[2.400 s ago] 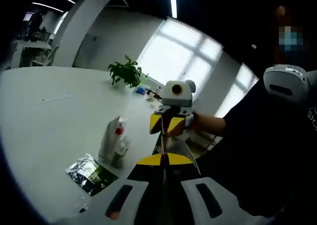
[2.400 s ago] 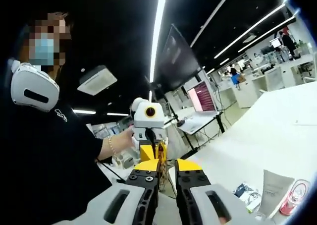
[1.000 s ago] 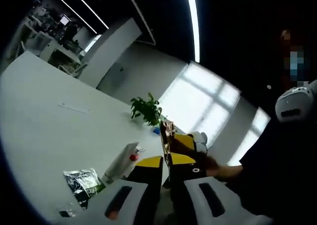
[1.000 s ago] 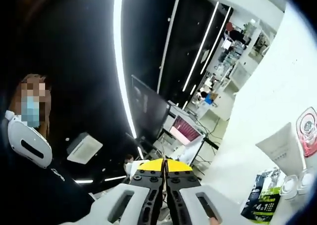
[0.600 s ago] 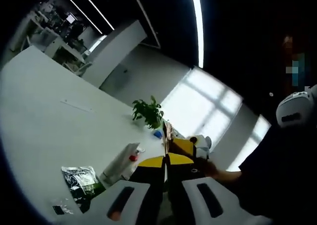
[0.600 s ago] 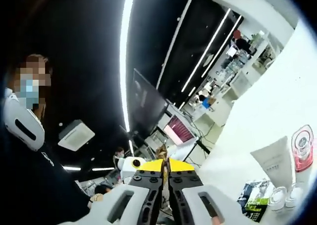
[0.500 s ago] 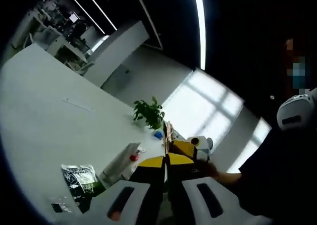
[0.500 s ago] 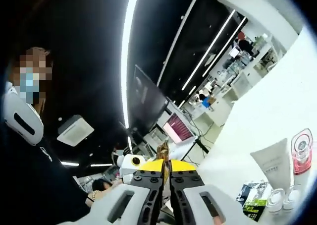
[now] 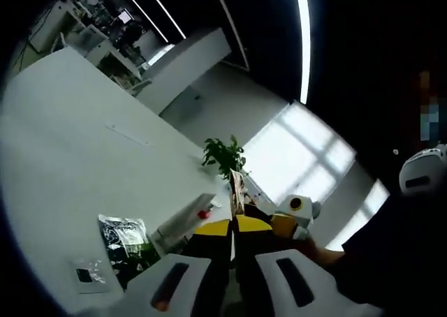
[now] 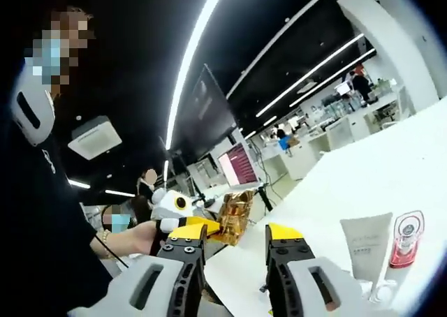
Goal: Arrange the skincare products in the storage area until every visible bottle or jar stands upright without overlapping.
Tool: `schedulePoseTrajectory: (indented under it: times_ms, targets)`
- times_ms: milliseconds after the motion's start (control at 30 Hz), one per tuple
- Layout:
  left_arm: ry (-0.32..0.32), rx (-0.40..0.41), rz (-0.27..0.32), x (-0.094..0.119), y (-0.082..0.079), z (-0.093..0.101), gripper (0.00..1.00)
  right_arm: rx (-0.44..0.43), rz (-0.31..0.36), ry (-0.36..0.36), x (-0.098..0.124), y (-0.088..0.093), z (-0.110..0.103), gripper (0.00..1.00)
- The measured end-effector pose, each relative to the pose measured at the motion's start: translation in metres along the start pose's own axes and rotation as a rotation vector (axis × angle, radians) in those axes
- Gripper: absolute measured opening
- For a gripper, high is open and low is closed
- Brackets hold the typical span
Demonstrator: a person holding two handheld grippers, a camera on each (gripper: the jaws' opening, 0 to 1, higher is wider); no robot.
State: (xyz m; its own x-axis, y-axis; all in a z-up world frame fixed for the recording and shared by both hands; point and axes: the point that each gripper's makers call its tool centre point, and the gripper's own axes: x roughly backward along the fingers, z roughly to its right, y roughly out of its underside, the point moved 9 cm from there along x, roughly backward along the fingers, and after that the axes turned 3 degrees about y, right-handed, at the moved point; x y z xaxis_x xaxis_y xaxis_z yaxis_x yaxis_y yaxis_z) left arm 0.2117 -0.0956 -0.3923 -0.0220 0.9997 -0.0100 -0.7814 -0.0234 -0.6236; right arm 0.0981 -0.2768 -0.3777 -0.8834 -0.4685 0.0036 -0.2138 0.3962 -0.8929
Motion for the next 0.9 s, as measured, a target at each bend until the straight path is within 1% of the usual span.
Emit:
schedulePoseTrajectory:
  times_ms: [67, 133, 200, 333, 433, 467, 533, 600, 667, 800, 900]
  targets:
    - [-0.007, 0.021, 0.017, 0.003, 0.001, -0.006, 0.01, 0.032, -0.018, -0.008, 0.001, 0.002, -0.001, 0.34]
    - [-0.021, 0.036, 0.012, 0.006, 0.003, -0.013, 0.01, 0.063, -0.045, -0.013, 0.003, 0.006, -0.002, 0.37]
    - [-0.049, 0.047, 0.004, 0.009, 0.004, -0.020, 0.01, 0.089, -0.064, -0.011, 0.005, 0.008, -0.003, 0.39]
    - [-0.075, 0.069, -0.007, 0.013, 0.007, -0.030, 0.01, 0.107, -0.085, -0.008, 0.012, 0.015, -0.002, 0.45]
    - [-0.100, 0.093, -0.017, 0.015, 0.010, -0.040, 0.01, 0.119, -0.099, 0.002, 0.018, 0.018, -0.001, 0.52]
    - [-0.119, 0.098, -0.023, 0.017, 0.012, -0.045, 0.01, 0.126, -0.108, 0.009, 0.021, 0.020, 0.000, 0.54]
    - [-0.135, 0.110, -0.043, 0.020, 0.013, -0.056, 0.01, 0.139, -0.123, 0.021, 0.027, 0.023, 0.001, 0.58]
    - [-0.142, 0.121, -0.051, 0.021, 0.017, -0.062, 0.01, 0.142, -0.130, 0.035, 0.032, 0.025, 0.003, 0.61]
    - [-0.152, 0.139, -0.052, 0.025, 0.015, -0.072, 0.01, 0.140, -0.130, 0.052, 0.038, 0.026, 0.006, 0.64]
    - [-0.165, 0.157, -0.060, 0.024, 0.017, -0.083, 0.01, 0.134, -0.139, 0.086, 0.047, 0.030, 0.010, 0.70]
    - [-0.191, 0.161, -0.079, 0.022, 0.019, -0.090, 0.01, 0.139, -0.154, 0.111, 0.054, 0.032, 0.013, 0.73]
